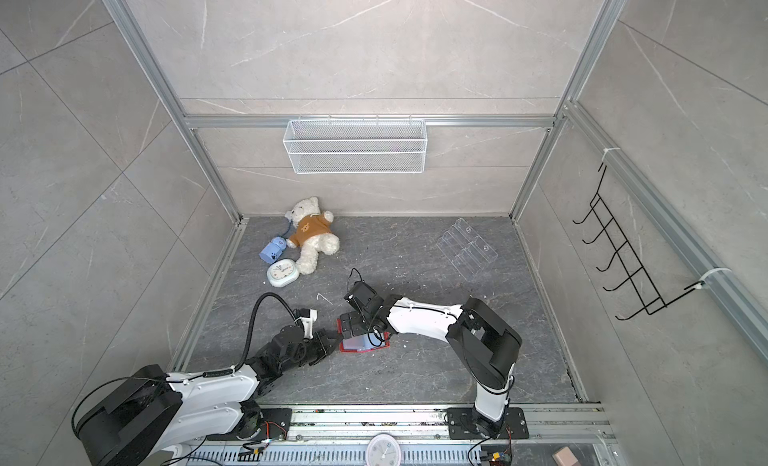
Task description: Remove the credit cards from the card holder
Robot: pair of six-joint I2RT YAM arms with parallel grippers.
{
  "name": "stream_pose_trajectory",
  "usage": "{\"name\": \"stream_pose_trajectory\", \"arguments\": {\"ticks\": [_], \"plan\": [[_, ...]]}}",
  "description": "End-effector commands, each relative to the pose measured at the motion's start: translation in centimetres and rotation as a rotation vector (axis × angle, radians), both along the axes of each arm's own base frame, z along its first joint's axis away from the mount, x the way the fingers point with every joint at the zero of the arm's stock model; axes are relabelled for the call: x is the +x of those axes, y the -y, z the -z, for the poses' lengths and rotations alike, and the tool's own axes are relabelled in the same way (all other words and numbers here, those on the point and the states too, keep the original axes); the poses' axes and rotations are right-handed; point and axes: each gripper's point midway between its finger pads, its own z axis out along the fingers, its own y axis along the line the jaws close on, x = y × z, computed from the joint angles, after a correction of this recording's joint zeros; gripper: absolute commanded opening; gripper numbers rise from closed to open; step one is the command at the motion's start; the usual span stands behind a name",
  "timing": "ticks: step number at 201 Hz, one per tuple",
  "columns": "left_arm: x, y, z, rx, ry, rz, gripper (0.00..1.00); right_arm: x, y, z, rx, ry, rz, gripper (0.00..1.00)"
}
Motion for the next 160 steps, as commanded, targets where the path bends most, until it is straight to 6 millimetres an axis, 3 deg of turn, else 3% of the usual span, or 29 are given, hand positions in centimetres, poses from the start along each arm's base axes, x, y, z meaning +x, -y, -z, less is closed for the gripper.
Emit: {"name": "stream_pose_trajectory", "arguments": {"ticks": [1, 125, 160], "plan": [[0.8, 0.8, -1.5, -0.017, 0.062, 0.011, 0.00, -0.1, -0.4, 0.7, -0.013, -0.007, -0.013, 1.00], [0.7, 0.6, -1.4, -0.012, 0.061, 0.006, 0.00, 1.1, 4.2, 1.3, -0.102, 0.022, 0.098, 1.00], [0.7, 0.7, -1.4, -0.014, 0.063, 0.008, 0.00, 1.5, 6.7, 0.9, -0.111, 0.036, 0.150, 1.00]]}}
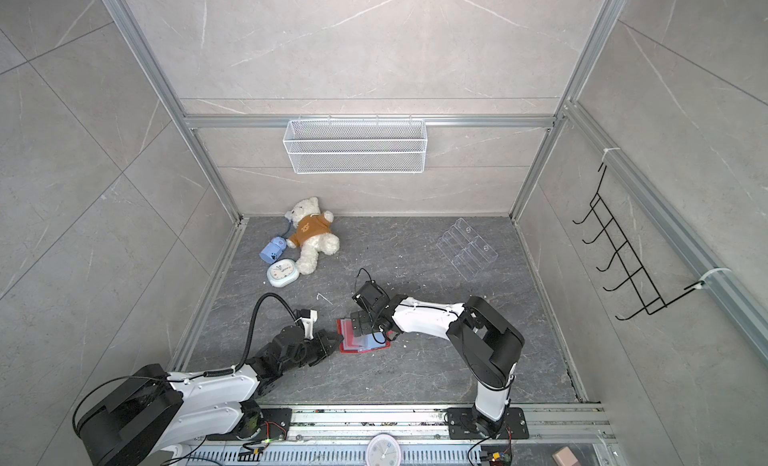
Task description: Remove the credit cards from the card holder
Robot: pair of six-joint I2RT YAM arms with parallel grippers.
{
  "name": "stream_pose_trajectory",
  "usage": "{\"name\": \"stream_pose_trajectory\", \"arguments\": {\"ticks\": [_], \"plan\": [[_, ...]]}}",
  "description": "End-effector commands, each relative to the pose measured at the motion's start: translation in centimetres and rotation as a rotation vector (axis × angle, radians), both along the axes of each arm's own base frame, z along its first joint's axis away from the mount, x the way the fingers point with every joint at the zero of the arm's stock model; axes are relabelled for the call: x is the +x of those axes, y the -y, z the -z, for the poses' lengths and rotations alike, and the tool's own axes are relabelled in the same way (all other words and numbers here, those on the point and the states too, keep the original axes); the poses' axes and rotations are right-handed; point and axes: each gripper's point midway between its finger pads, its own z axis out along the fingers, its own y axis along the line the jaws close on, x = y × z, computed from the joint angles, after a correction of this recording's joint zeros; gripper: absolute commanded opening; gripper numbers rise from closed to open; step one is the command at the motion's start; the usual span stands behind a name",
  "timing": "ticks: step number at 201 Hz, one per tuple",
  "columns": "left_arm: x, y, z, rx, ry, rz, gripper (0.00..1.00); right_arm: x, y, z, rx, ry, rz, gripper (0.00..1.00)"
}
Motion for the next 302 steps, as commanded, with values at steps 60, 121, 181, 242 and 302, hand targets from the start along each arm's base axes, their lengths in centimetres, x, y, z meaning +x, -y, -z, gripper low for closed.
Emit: {"name": "stream_pose_trajectory", "arguments": {"ticks": [60, 121, 181, 242, 302], "plan": [[0.8, 0.8, -1.8, -0.021, 0.074, 0.012, 0.00, 1.1, 9.2, -5.5, 0.056, 0.139, 0.224, 1.00], [0.9, 1.0, -1.8, -0.021, 0.074, 0.017, 0.00, -1.0, -1.0, -6.5, 0.106, 0.097, -0.057, 1.00], [0.8, 0.8, -1.8, -0.020, 0.074, 0.013, 0.00, -0.9, -4.6, -3.4, 0.048, 0.033, -0.121, 1.00], [0.8, 0.9, -2.1, -0.022, 0.081, 0.014, 0.00, -1.0, -4.2, -1.8, 0.013, 0.017, -0.111, 1.00], [0.8, 0.8, -2.0, -0.020, 0.081, 0.012, 0.00, -1.0, -4.4, -1.5, 0.019, 0.009, -0.118, 1.00]]}}
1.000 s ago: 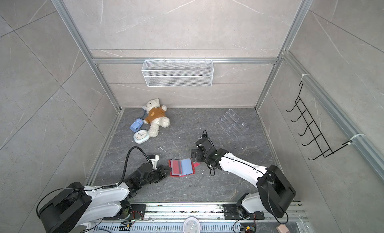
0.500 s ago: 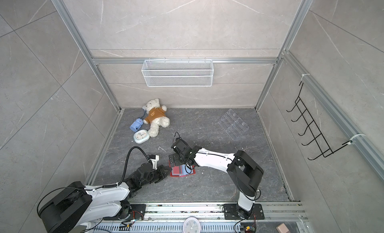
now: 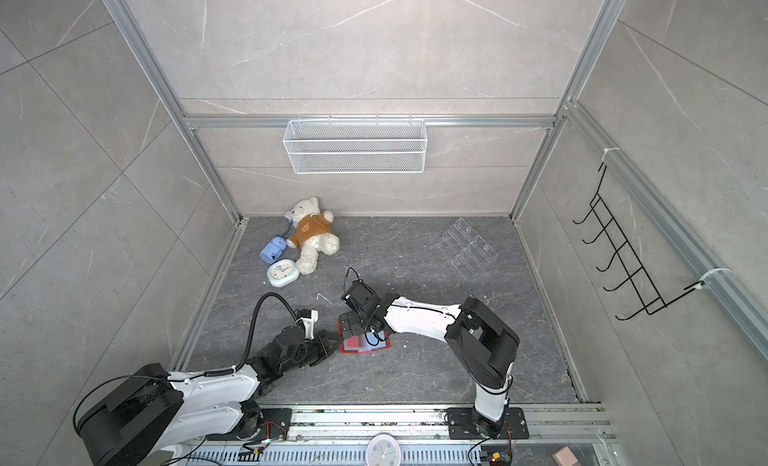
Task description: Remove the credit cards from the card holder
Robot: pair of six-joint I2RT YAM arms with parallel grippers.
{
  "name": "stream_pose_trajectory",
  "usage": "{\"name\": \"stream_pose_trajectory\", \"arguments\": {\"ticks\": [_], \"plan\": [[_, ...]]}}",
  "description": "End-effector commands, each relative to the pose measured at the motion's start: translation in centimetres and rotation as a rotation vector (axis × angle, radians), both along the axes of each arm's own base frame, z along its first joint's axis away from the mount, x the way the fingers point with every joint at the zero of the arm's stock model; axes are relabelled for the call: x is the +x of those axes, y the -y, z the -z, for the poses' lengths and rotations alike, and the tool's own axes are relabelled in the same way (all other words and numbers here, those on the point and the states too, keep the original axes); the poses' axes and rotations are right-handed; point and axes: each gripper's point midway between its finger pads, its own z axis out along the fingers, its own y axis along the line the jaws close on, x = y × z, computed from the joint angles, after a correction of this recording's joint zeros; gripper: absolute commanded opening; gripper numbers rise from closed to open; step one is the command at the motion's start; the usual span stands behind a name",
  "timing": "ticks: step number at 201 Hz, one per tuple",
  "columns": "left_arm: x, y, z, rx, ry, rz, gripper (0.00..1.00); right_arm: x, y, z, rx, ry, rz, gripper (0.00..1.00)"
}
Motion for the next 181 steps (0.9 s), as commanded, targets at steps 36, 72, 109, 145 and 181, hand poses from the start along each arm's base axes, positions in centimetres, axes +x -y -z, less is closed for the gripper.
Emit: {"name": "stream_pose_trajectory", "arguments": {"ticks": [36, 72, 109, 145, 181], "plan": [[0.8, 0.6, -1.9, -0.021, 0.075, 0.005, 0.00, -0.2, -0.4, 0.7, -0.015, -0.012, -0.019, 0.99], [0.8, 0.6, -1.9, -0.017, 0.076, 0.004, 0.00, -0.2, -0.5, 0.8, -0.024, -0.014, -0.026, 1.00], [0.9, 0.7, -2.0, -0.018, 0.079, 0.006, 0.00, -0.1, 0.0, 1.3, -0.078, -0.010, -0.020, 0.99], [0.8, 0.7, -1.8, -0.009, 0.077, 0.007, 0.00, 0.0, 0.6, 1.5, -0.165, 0.011, -0.030, 0.98], [0.8, 0.6, -1.7, -0.001, 0.075, 0.002, 0.00, 0.2, 1.9, 1.8, -0.270, 0.040, -0.023, 0.96]]}}
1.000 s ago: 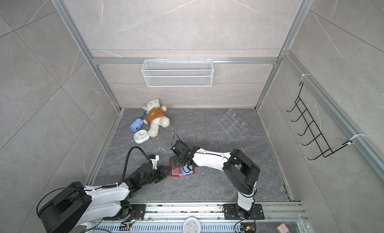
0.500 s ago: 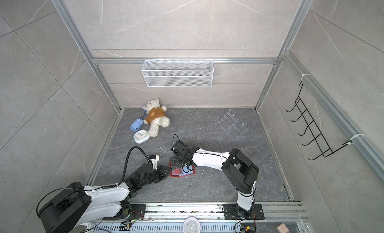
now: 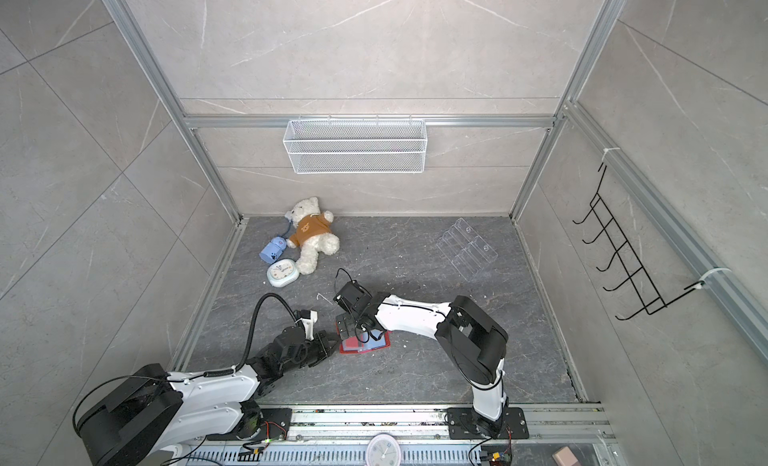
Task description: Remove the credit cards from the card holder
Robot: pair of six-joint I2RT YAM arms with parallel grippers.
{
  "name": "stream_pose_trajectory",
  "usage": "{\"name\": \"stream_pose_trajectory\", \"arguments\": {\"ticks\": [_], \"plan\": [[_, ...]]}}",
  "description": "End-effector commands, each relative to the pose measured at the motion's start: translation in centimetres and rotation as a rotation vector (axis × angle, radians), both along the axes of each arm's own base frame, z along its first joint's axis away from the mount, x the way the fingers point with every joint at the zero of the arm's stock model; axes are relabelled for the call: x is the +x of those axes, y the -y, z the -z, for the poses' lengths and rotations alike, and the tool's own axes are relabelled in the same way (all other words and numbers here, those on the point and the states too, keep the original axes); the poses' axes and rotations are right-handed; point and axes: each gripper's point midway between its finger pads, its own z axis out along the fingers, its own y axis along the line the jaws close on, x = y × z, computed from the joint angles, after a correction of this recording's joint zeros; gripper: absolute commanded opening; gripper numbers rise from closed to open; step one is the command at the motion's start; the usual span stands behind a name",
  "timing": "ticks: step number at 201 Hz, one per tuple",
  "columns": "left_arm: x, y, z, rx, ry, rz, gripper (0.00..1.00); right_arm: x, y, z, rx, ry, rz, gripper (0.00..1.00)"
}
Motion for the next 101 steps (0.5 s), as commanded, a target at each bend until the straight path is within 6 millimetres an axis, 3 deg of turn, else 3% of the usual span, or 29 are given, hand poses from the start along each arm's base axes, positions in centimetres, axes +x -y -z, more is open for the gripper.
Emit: {"name": "stream_pose_trajectory", "arguments": {"ticks": [1, 101], "plan": [[0.9, 0.9, -2.3, -0.032, 0.081, 0.014, 0.00, -0.1, 2.5, 1.3, -0.156, 0.013, 0.005, 0.96], [0.9, 1.0, -2.1, -0.026, 0.073, 0.009, 0.00, 0.4, 3.0, -0.3, -0.188, 0.064, 0.013, 0.91]]}}
